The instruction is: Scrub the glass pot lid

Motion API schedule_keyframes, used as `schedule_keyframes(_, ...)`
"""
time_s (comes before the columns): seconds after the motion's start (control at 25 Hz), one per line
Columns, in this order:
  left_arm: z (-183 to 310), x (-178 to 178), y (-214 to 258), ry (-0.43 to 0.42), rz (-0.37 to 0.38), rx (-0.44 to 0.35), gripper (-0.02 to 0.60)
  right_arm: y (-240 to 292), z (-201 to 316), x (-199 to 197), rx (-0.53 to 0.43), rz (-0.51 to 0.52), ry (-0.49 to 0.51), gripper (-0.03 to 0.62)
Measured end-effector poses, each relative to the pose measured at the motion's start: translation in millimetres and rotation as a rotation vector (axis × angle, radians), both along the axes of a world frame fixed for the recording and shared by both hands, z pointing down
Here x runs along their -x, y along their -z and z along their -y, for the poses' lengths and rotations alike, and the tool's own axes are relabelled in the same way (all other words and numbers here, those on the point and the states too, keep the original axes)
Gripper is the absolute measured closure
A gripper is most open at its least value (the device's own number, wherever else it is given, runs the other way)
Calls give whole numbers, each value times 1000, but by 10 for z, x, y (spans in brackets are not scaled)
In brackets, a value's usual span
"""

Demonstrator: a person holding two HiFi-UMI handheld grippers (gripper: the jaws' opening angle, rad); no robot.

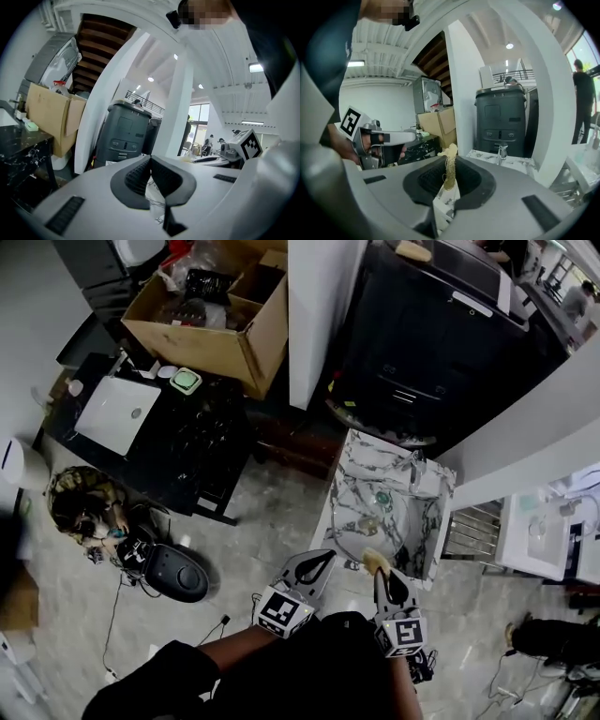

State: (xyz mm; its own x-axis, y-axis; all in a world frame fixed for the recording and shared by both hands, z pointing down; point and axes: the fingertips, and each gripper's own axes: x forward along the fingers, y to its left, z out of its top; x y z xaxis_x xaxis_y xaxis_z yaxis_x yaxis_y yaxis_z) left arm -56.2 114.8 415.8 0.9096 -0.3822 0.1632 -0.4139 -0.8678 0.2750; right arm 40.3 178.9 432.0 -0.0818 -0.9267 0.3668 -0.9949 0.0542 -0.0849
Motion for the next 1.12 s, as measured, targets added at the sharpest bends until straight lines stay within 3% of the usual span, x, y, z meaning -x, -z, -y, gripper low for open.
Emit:
schedule_keyframes(0.32, 148, -191, -165, 23, 11, 72, 565, -326, 275, -42, 79, -55, 93, 533)
schedule_keyframes(0.56, 294, -190, -178, 139, -58, 84, 565, -628, 417, -140, 135, -47, 201, 533)
schedule_keyframes(0.68, 362, -254, -251, 199, -16, 85, 565, -774, 503, -263, 148, -38, 244, 533)
schedule_keyframes(0.84, 331, -479, -439, 216, 36, 80, 565, -956, 618, -465, 160, -17, 301, 533)
schedule_keyframes(0.96, 324, -548, -684, 225, 42, 137, 565, -1207, 724, -512, 187, 15, 355, 533)
schedule_keyframes(1.12, 459, -571, -1004, 327, 133, 142, 565, -1502, 924, -548, 214, 15, 473, 533)
